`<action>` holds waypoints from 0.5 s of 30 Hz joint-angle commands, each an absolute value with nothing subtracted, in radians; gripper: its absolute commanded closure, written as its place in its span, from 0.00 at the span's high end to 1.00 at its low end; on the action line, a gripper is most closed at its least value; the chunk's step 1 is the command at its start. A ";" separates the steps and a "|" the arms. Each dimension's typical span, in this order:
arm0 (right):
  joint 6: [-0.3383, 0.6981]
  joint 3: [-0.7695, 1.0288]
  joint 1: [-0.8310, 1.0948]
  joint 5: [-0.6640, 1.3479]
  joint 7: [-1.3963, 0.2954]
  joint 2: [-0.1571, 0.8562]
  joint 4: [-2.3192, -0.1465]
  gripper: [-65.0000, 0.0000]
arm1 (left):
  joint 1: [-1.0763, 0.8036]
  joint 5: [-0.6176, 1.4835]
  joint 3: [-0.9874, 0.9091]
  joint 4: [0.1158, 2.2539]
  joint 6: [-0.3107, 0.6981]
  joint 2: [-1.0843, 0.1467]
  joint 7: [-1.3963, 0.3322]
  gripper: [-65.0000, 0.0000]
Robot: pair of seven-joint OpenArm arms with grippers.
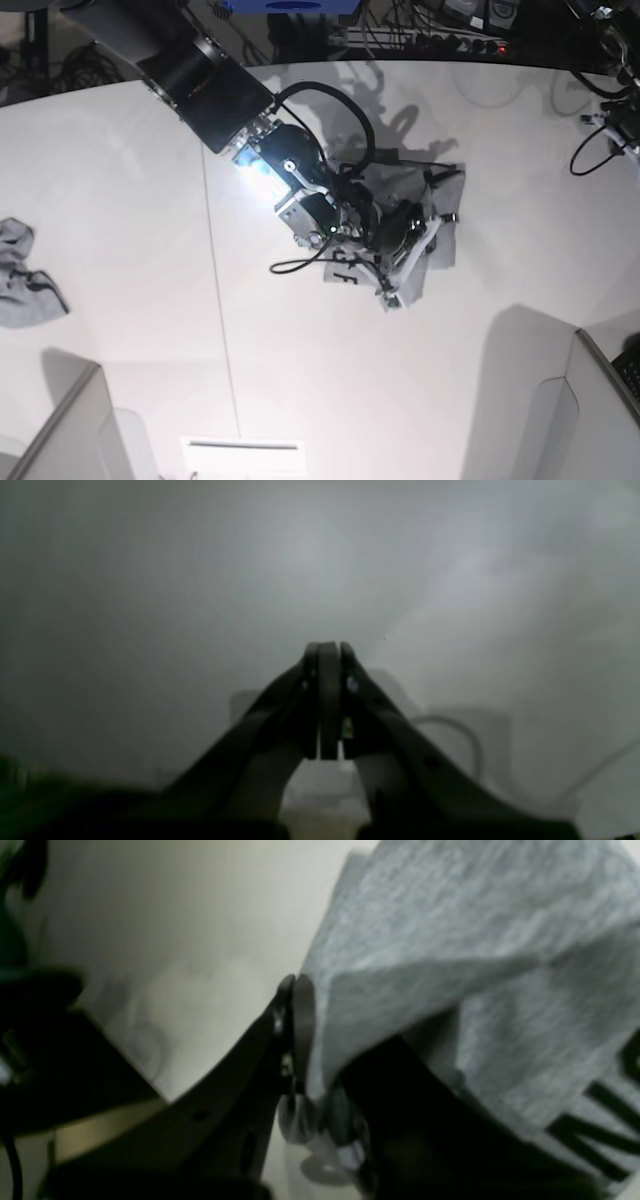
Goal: Fold the T-shirt properly
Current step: 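Press and flatten the folded bundle with the right gripper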
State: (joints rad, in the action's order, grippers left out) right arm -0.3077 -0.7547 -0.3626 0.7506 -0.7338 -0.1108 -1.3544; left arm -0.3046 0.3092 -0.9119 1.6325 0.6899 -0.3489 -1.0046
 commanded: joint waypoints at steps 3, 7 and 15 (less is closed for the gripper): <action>-0.303 -0.753 -0.394 0.763 -0.723 -0.136 -1.371 0.00 | -0.308 0.321 -0.958 1.647 0.698 -0.371 -0.986 0.00; -0.303 -0.753 -0.387 0.763 -0.720 -0.137 -1.351 0.00 | -0.303 0.321 -0.963 1.647 0.698 -0.371 -0.986 0.00; -0.303 -0.753 -0.387 0.768 -0.699 -0.140 -1.293 0.00 | -0.300 0.321 -0.958 1.647 0.698 -0.364 -0.986 0.00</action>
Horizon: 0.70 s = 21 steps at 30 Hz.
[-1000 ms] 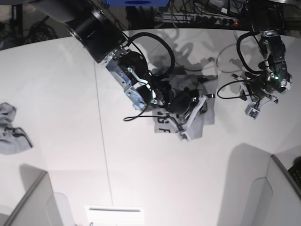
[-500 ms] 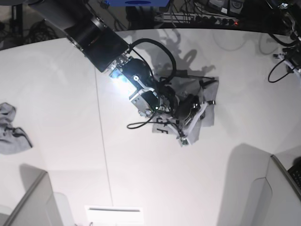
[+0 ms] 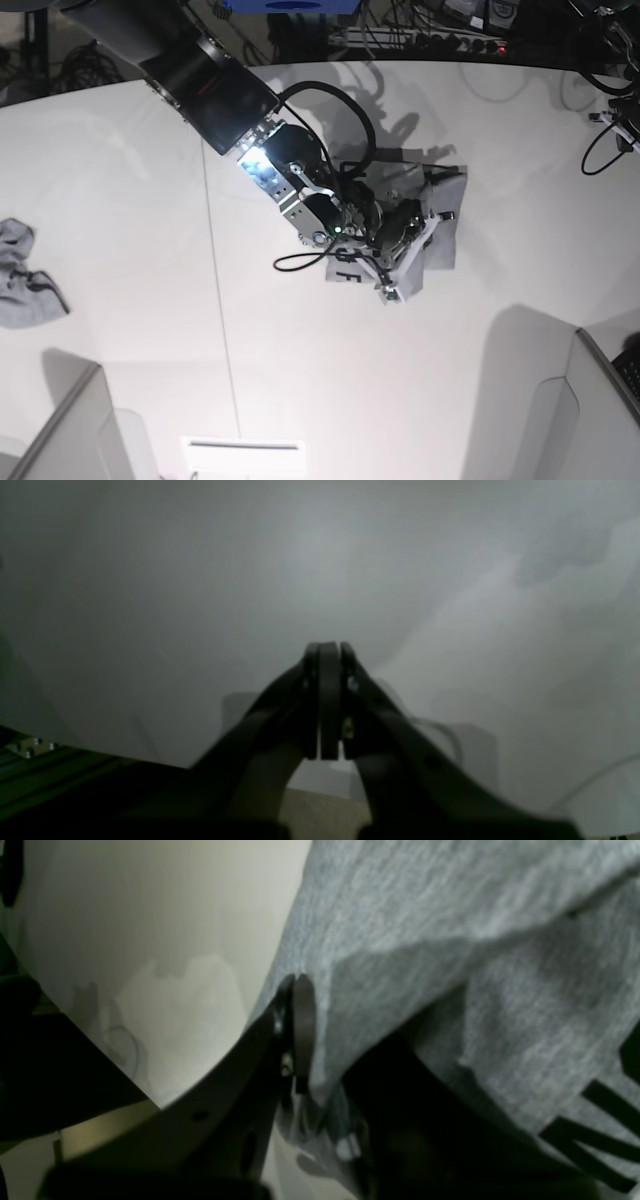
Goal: Fold the T-shirt properly
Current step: 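Press and flatten the folded bundle with the right gripper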
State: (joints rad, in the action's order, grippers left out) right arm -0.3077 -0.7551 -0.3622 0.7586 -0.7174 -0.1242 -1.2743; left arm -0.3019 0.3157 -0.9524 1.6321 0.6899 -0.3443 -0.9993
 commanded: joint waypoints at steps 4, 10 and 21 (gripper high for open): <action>-0.303 -0.753 -0.387 0.768 -0.699 -0.140 -1.293 0.00 | -0.298 0.321 -0.958 1.647 0.698 -0.364 -0.986 0.00; -0.305 -0.753 -0.386 0.768 -0.705 -0.140 -1.293 0.06 | -0.298 0.321 -0.958 1.647 0.698 -0.364 -0.986 0.00; -0.306 -0.806 -0.381 0.768 -0.700 -0.140 -1.302 0.82 | -0.298 0.321 -0.958 1.647 0.698 -0.364 -0.986 0.00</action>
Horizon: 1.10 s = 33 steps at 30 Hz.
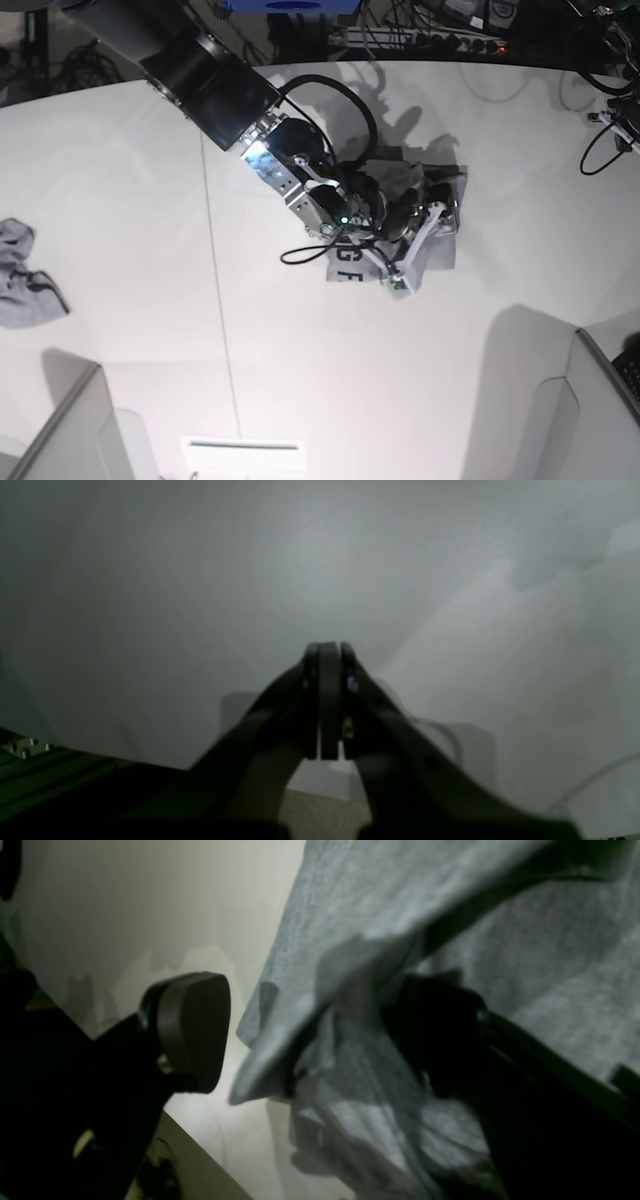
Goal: Fold the T-shirt properly
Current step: 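Press and flatten the folded bundle with the right gripper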
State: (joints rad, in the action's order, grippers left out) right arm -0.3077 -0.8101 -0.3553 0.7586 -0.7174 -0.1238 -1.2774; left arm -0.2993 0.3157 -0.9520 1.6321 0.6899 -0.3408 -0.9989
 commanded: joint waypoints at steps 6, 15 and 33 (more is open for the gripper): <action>-0.306 -0.851 -0.394 0.768 -0.702 -0.142 -1.351 0.77 | -0.298 0.320 -0.958 1.647 0.698 -0.364 -0.986 0.00; -0.306 -0.852 -0.417 0.769 -0.707 -0.148 -1.379 0.77 | -0.298 0.320 -0.958 1.647 0.698 -0.367 -0.986 0.00; -0.306 -1.044 -0.441 0.914 -0.674 -0.154 -1.497 0.77 | -0.252 0.320 -0.957 1.649 0.698 -0.363 -0.986 0.00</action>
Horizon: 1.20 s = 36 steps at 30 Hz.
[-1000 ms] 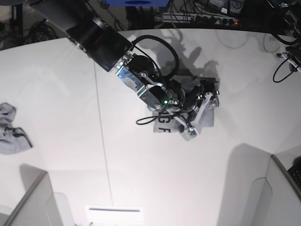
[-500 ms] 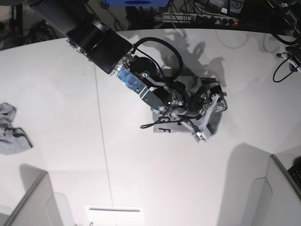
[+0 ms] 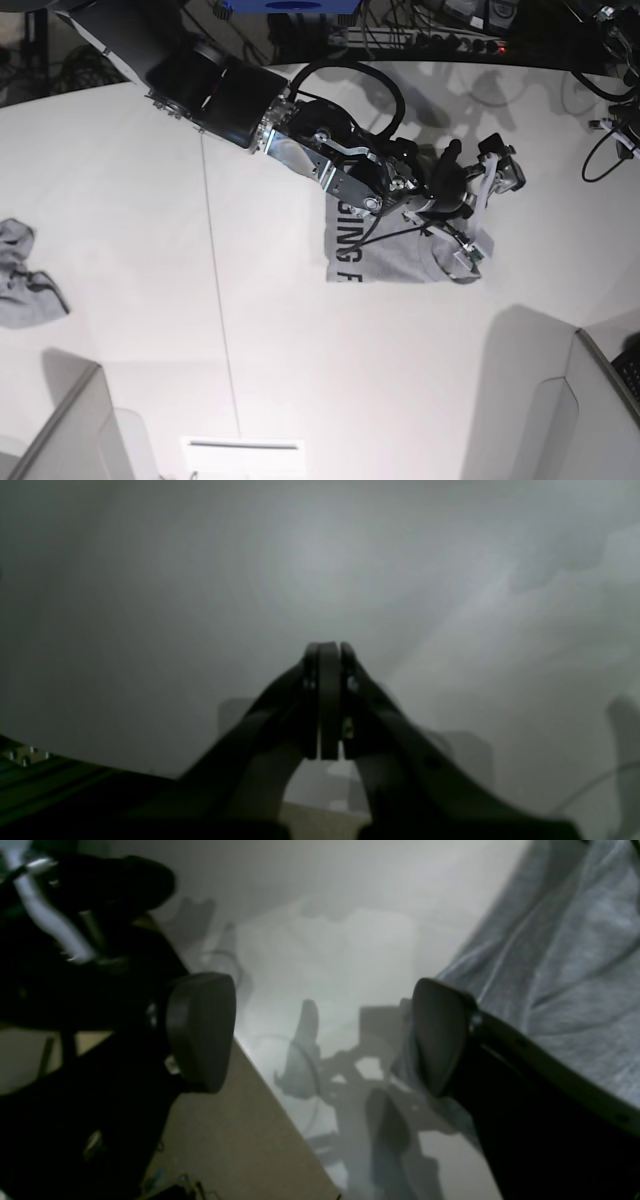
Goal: Fold the T-shirt properly
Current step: 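Press and flatten the folded bundle with the right gripper, then grasp the folded bundle's edge with the left gripper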
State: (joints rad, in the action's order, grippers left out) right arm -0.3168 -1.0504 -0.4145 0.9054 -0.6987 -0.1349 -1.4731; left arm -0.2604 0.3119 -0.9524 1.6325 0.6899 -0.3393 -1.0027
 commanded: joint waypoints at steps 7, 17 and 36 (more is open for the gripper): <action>-0.306 -1.040 -0.460 0.909 -0.679 -0.133 -1.607 0.77 | -0.246 0.320 -0.957 1.649 0.698 -0.363 -0.987 0.00; -0.306 -0.766 -0.375 0.909 -0.673 -0.007 -1.550 0.54 | -0.223 0.608 -0.958 1.658 0.698 -0.364 -1.159 0.00; -0.302 -0.240 -0.027 0.915 -0.677 0.154 -1.753 0.00 | -0.071 0.782 -0.733 1.650 0.698 -0.180 -1.207 0.88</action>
